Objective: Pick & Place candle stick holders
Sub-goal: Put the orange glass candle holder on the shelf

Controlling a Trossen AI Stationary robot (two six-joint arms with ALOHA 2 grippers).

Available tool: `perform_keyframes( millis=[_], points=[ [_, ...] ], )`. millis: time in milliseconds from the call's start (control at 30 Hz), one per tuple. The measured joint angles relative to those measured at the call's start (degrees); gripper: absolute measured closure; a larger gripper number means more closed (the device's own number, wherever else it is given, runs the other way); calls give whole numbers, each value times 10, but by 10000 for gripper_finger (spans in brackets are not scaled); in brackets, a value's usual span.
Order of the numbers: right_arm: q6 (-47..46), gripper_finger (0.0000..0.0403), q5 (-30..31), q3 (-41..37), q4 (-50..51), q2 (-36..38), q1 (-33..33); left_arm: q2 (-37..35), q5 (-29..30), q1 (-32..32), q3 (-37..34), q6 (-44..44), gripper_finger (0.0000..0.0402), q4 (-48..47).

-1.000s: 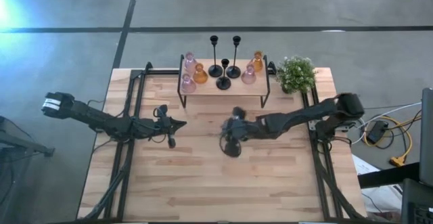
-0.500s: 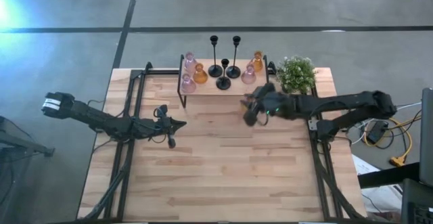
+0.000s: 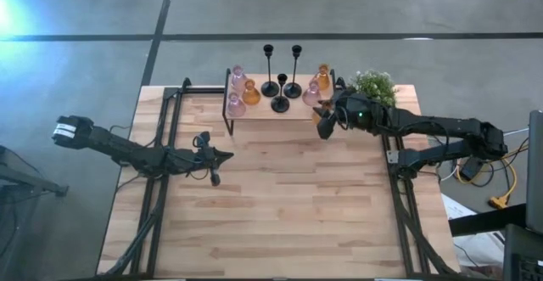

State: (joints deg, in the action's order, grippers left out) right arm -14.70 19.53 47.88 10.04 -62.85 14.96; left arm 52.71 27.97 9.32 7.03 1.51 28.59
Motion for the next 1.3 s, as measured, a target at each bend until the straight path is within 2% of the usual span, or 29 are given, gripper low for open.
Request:
perform_keyframes(
  millis=[200,400,600,833,1300],
  points=[
    [18,275,-6,-42,-73,-4,12,0,0,0,0,0,388,0],
    [30,275,-9,-52,-77,-10,25,0,0,0,0,0,387,0],
    [40,275,-48,-57,-79,-10,56,0,0,0,0,0,387,0],
    [55,275,-60,-76,-114,-10,83,0,0,0,0,0,388,0],
    [49,275,-61,-97,-125,-11,114,0,0,0,0,0,387,0]
  ],
)
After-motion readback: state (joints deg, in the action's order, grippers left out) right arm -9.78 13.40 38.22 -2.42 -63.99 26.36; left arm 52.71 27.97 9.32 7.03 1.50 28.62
